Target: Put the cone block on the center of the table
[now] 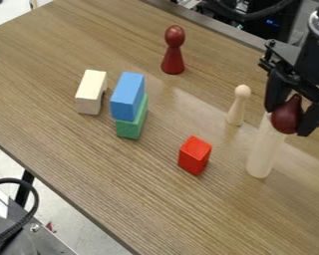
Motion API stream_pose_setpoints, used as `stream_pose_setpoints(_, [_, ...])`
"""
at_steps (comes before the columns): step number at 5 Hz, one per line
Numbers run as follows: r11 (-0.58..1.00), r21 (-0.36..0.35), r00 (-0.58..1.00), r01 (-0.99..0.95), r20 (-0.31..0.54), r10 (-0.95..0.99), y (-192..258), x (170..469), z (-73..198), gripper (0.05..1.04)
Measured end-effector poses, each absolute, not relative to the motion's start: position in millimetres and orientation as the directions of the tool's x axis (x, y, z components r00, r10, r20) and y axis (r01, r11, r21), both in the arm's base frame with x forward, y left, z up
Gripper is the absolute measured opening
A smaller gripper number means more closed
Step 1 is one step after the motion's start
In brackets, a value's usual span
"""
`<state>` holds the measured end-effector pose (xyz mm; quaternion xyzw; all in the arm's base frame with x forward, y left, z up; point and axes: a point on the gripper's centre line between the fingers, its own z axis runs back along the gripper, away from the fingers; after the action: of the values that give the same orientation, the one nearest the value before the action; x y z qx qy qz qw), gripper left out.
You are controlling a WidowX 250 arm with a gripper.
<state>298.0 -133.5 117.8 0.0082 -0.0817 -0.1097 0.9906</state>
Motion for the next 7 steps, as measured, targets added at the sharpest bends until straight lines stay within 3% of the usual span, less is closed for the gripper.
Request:
stream_pose_setpoints(3, [0.989, 0.043, 0.979, 0.139, 0.145, -0.144, -105, 301, 128, 0.581])
stream_pose_setpoints(5, [0.995, 0.102, 0.996, 0.004, 0.084, -0.013, -74, 277, 101, 0.581])
stream_pose_setpoints(7, [0.982, 0.132, 0.984, -0.138, 0.129, 0.121, -29, 283, 93, 0.581])
